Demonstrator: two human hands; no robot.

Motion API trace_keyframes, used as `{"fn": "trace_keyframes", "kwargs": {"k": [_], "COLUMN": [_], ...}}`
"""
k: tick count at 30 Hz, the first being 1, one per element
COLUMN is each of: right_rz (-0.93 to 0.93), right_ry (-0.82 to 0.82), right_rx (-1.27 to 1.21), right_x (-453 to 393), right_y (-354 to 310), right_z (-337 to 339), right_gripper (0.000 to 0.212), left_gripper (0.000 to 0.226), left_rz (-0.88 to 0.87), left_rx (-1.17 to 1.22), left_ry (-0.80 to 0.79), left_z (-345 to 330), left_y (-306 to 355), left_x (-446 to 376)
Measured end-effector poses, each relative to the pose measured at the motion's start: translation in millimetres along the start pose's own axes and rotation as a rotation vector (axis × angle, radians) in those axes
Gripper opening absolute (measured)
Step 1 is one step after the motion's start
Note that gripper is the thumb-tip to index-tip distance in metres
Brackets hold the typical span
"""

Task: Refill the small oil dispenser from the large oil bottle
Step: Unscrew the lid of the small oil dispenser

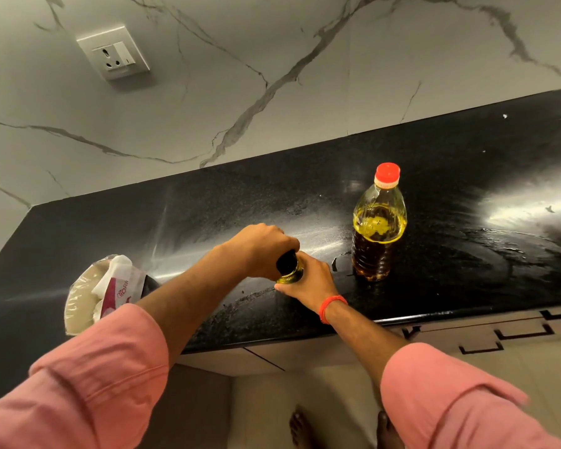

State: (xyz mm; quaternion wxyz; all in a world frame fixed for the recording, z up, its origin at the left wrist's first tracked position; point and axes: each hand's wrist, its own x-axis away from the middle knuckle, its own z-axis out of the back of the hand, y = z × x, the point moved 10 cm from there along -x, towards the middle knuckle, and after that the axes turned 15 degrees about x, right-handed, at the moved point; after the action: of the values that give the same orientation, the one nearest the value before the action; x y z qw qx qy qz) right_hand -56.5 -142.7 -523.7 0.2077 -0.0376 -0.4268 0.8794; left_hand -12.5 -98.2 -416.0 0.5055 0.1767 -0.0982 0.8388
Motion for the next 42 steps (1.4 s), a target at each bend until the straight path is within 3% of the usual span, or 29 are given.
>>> {"fn": "trace_keyframes", "kwargs": {"k": [6,19,31,38,42], "right_rz": [0.000,0.019,0.026,0.018,0.003], "right_ry": [-0.010,-0.010,0.026,0.023,0.015], "right_rx": [-0.036,-0.033,0.097,0.136,0.134], "right_x": [0,-2,-4,-5,-4], "right_y": [1,-1,0,2,3], "right_z": [-1,-1,-1,-1,-1], "right_gripper": [0.056,0.065,0.065,0.067,0.067], "left_gripper": [0.052,0.057,0.056,0.055,0.057], "left_rz": [0.142,0.224,0.354,0.557,0.623], "left_rx": [0.180,0.701,1.514,1.368,1.253], "left_ry": [0.035,0.217,0.564,0.716,0.725], "left_z": [8,12,-54,-111,-132], "left_y": [-18,-73,-116,-147,-149], "left_x": [-2,44,101,122,121]}}
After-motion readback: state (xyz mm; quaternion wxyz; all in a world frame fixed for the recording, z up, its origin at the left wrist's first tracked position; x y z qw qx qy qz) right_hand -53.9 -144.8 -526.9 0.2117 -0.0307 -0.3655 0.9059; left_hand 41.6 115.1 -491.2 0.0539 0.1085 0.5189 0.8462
